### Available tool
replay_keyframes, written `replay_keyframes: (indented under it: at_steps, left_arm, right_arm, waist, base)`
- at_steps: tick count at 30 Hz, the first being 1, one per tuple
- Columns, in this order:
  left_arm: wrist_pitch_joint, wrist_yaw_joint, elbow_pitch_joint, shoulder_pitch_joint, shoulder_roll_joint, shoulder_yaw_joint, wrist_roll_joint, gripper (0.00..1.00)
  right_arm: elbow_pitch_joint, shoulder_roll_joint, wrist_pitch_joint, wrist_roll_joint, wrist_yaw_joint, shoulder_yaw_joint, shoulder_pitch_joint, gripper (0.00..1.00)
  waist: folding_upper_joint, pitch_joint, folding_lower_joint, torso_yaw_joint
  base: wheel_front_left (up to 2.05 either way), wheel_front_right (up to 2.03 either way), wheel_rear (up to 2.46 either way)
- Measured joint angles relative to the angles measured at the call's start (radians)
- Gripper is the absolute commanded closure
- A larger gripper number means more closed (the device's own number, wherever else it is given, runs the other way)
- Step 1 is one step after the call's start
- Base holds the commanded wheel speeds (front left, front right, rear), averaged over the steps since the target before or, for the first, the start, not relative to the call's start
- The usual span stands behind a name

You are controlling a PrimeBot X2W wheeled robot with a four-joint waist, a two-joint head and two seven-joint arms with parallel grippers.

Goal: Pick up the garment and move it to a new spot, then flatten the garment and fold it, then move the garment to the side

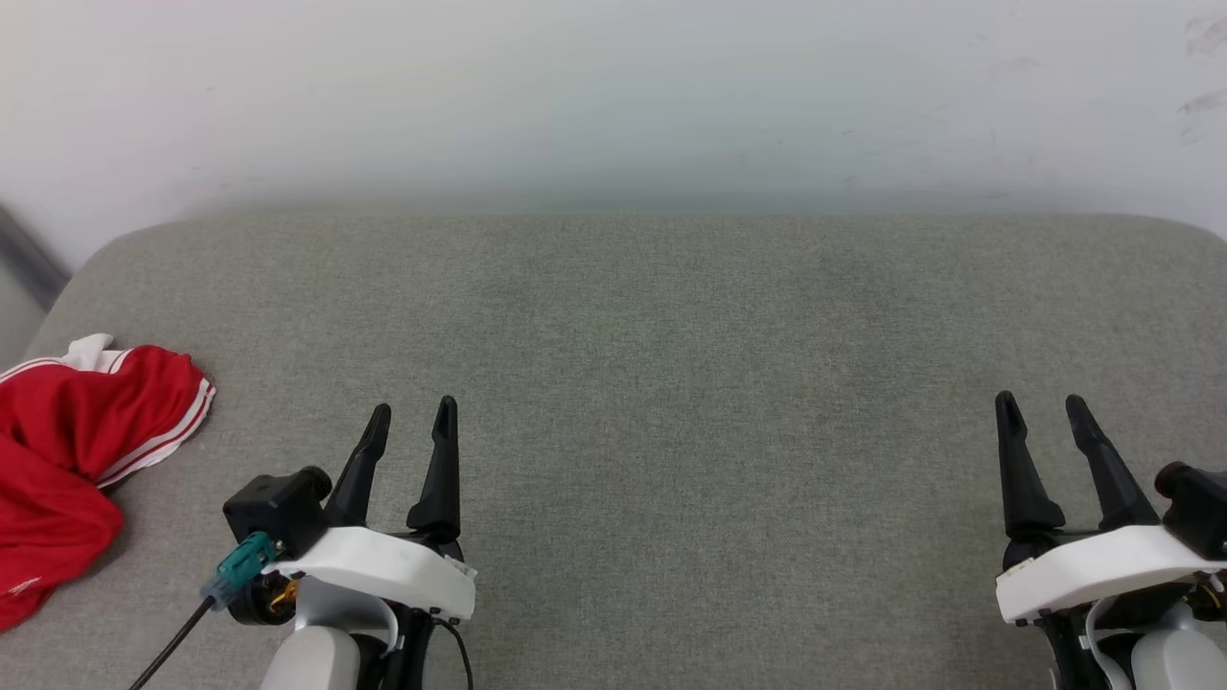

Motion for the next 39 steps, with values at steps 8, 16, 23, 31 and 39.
replay_keyframes:
  at_steps: [8, 16, 23, 31, 39]
  left_arm:
    - [-0.018, 0.008, 0.006, -0.01, 0.002, -0.008, 0.083, 0.0]
    - [-0.035, 0.016, 0.007, -0.015, 0.002, -0.015, 0.151, 0.0]
    - [-0.051, 0.017, 0.015, -0.02, 0.002, -0.017, 0.204, 0.0]
    - [-0.068, 0.02, 0.026, -0.032, 0.002, -0.018, 0.254, 0.0]
    - [-0.082, 0.025, 0.035, -0.035, 0.002, -0.021, 0.301, 0.0]
  right_arm:
    - [-0.015, 0.006, -0.004, -0.083, 0.0, -0.004, 0.0, 0.0]
    - [-0.027, 0.009, -0.011, -0.151, 0.0, -0.008, 0.0, 0.0]
    - [-0.035, 0.011, -0.019, -0.206, 0.0, -0.012, 0.0, 0.0]
    - [-0.038, 0.017, -0.029, -0.26, 0.0, -0.021, -0.001, 0.0]
    - [-0.04, 0.022, -0.041, -0.308, 0.0, -0.03, -0.007, 0.0]
  waist:
    - [0.0, 0.002, 0.0, 0.001]
    - [0.0, 0.006, 0.0, 0.003]
    - [0.0, 0.011, 0.0, 0.003]
    - [0.0, 0.015, 0.0, 0.005]
    - [0.0, 0.021, 0.0, 0.007]
  base:
    - [0.0, 0.0, 0.0]
    - [0.0, 0.0, 0.0]
    - [0.0, 0.0, 0.0]
    - [0.0, 0.0, 0.0]
    - [0.0, 0.0, 0.0]
